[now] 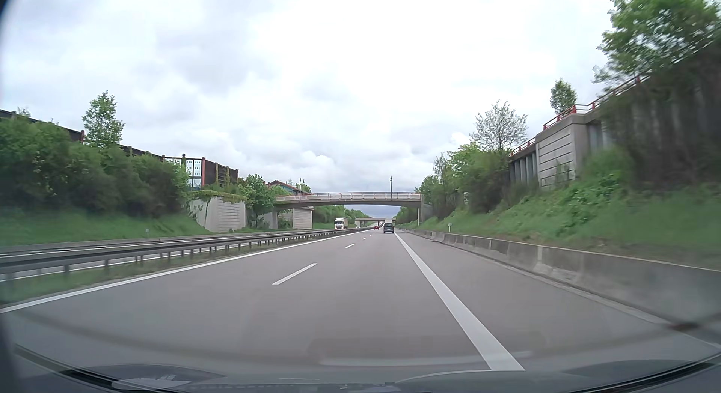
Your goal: Follow the waypoints while adhering to traffic rules and regulations
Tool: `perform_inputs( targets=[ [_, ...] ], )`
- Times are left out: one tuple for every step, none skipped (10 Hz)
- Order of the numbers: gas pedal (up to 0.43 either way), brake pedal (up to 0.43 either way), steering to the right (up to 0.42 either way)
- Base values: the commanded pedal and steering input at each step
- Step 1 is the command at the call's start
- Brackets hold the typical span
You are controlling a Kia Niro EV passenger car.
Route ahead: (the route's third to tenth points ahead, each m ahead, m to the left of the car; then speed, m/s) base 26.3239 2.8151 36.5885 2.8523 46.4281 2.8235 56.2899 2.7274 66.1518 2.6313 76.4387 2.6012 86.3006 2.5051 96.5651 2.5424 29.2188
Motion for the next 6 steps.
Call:
perform_inputs(
  targets=[
    [0.26,0.012,-0.001],
    [0.248,0.012,-0.001],
    [0.248,0.012,0.0],
    [0.248,0.012,0.0],
    [0.248,0.012,0.0],
    [0.248,0.012,0.0]
  ],
)
